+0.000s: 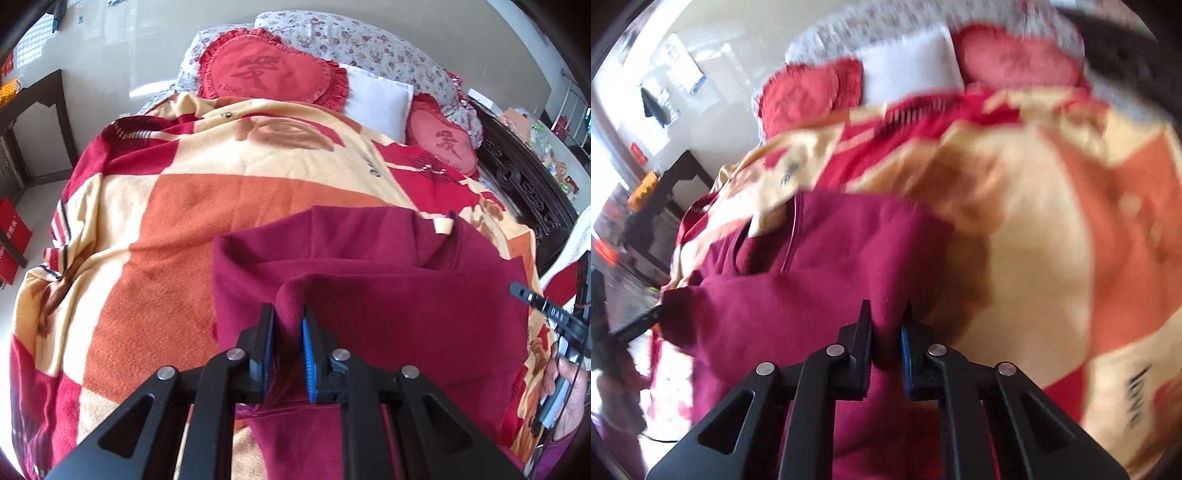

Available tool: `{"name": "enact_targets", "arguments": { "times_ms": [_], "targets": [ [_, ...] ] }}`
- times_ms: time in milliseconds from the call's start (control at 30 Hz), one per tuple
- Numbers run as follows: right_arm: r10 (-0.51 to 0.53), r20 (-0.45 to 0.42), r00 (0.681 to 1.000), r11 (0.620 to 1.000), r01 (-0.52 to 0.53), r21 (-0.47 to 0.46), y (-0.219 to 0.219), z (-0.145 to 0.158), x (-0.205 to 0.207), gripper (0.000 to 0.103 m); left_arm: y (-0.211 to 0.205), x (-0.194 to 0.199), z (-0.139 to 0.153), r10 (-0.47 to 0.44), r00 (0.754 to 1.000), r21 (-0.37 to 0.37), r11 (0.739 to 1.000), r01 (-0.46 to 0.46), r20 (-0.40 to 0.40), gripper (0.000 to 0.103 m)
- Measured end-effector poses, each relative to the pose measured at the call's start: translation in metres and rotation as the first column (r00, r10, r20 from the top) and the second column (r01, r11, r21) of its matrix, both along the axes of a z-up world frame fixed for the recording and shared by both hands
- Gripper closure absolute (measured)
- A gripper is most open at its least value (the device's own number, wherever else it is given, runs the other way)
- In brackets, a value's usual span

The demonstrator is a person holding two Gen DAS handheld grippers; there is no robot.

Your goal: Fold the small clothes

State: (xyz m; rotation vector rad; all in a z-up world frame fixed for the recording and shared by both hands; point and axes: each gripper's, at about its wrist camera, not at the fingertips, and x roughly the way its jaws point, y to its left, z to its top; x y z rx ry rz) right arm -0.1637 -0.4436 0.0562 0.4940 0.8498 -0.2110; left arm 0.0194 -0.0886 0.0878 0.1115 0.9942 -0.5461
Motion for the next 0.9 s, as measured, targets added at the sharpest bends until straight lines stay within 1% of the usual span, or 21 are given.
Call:
{"name": "enact_targets", "arguments": {
  "times_ms": [33, 67, 100, 133, 200, 233, 267, 333, 400, 433, 500, 533, 600, 633, 700, 733, 800, 867, 900],
  "targets": [
    [-0.029, 0.022, 0.999, 0.999, 0.029, -0.029, -0.006, 0.007, -0.006, 0.103, -0.002, -0.001, -0.002, -0.002, 1.0, 0.009, 1.0, 0.002, 0.004, 0.078],
    [-0.056, 0.023, 0.998, 0.998, 0.057, -0.04, -0.013, 0.008, -0.009, 0.103, -0.006, -0.001, -0.007, -0.002, 1.0, 0.03, 1.0, 0.002, 0.008, 0.073],
    [-0.08, 0.016, 0.997, 0.996, 0.081, -0.037, -0.02, 0.006, -0.009, 0.103, -0.01, -0.001, -0.013, 0.005, 1.0, 0.06, 0.998, -0.006, 0.008, 0.073],
    [-0.097, -0.002, 0.995, 0.995, 0.097, -0.012, -0.028, -0.003, -0.007, 0.103, -0.013, 0.0, -0.02, 0.012, 1.0, 0.079, 0.997, -0.012, 0.003, 0.073],
    [-0.08, -0.054, 0.995, 0.997, 0.081, 0.003, -0.03, -0.015, -0.002, 0.103, -0.015, 0.001, -0.029, 0.02, 1.0, 0.089, 0.996, -0.019, -0.013, 0.073],
    [-0.078, -0.068, 0.995, 0.997, 0.077, -0.013, -0.028, -0.016, -0.004, 0.102, -0.014, 0.0, -0.031, 0.023, 1.0, 0.086, 0.996, -0.021, -0.02, 0.073],
    [-0.082, -0.06, 0.995, 0.996, 0.081, -0.023, -0.026, -0.013, -0.008, 0.097, -0.012, -0.001, -0.031, 0.022, 1.0, 0.078, 0.997, -0.021, -0.019, 0.073],
    [-0.091, -0.034, 0.995, 0.995, 0.09, -0.036, -0.02, 0.001, -0.025, 0.094, -0.01, -0.004, -0.028, 0.019, 1.0, 0.077, 0.997, -0.019, -0.004, 0.073],
    [-0.053, -0.013, 0.998, 0.998, 0.053, -0.024, -0.008, 0.009, -0.037, 0.093, -0.011, -0.006, -0.027, 0.012, 1.0, 0.091, 0.996, -0.013, 0.011, 0.071],
    [-0.008, -0.022, 1.0, 1.0, 0.008, -0.023, 0.005, 0.009, -0.042, 0.093, -0.012, -0.007, -0.028, 0.011, 1.0, 0.099, 0.995, -0.013, 0.014, 0.07],
    [0.037, -0.069, 0.997, 0.998, -0.04, -0.046, 0.021, 0.0, -0.044, 0.093, -0.014, -0.005, -0.032, 0.02, 1.0, 0.106, 0.994, -0.021, 0.01, 0.065],
    [0.048, -0.124, 0.991, 0.994, -0.06, -0.094, 0.031, -0.011, -0.044, 0.093, -0.014, -0.006, -0.035, 0.026, 1.0, 0.107, 0.994, -0.027, 0.005, 0.063],
    [0.017, -0.194, 0.981, 0.984, -0.052, -0.173, 0.033, -0.028, -0.045, 0.093, -0.015, -0.007, -0.039, 0.031, 1.0, 0.12, 0.992, -0.031, 0.001, 0.054],
    [0.008, -0.188, 0.982, 0.988, -0.036, -0.15, 0.027, -0.037, -0.047, 0.093, -0.014, -0.009, -0.04, 0.035, 0.999, 0.133, 0.99, -0.035, 0.001, 0.053],
    [-0.024, -0.153, 0.988, 0.997, 0.012, -0.073, 0.016, -0.037, -0.055, 0.093, -0.01, -0.015, -0.036, 0.034, 0.999, 0.139, 0.99, -0.034, 0.002, 0.047],
    [-0.048, -0.131, 0.99, 0.997, 0.04, -0.06, 0.014, -0.028, -0.061, 0.093, -0.006, -0.02, -0.033, 0.029, 1.0, 0.134, 0.991, -0.03, 0.005, 0.044],
    [-0.06, -0.096, 0.994, 0.995, 0.052, -0.08, 0.016, -0.014, -0.069, 0.093, 0.004, -0.031, -0.025, 0.024, 1.0, 0.123, 0.992, -0.026, 0.018, 0.033],
    [-0.042, -0.063, 0.997, 0.998, 0.039, -0.047, 0.021, -0.001, -0.081, 0.092, 0.014, -0.044, -0.02, 0.026, 0.999, 0.108, 0.994, -0.029, 0.027, 0.031],
    [-0.029, -0.047, 0.998, 1.0, 0.029, -0.013, 0.023, 0.001, -0.086, 0.087, 0.021, -0.052, -0.018, 0.023, 0.999, 0.097, 0.995, -0.025, 0.024, 0.029]
  ]
}}
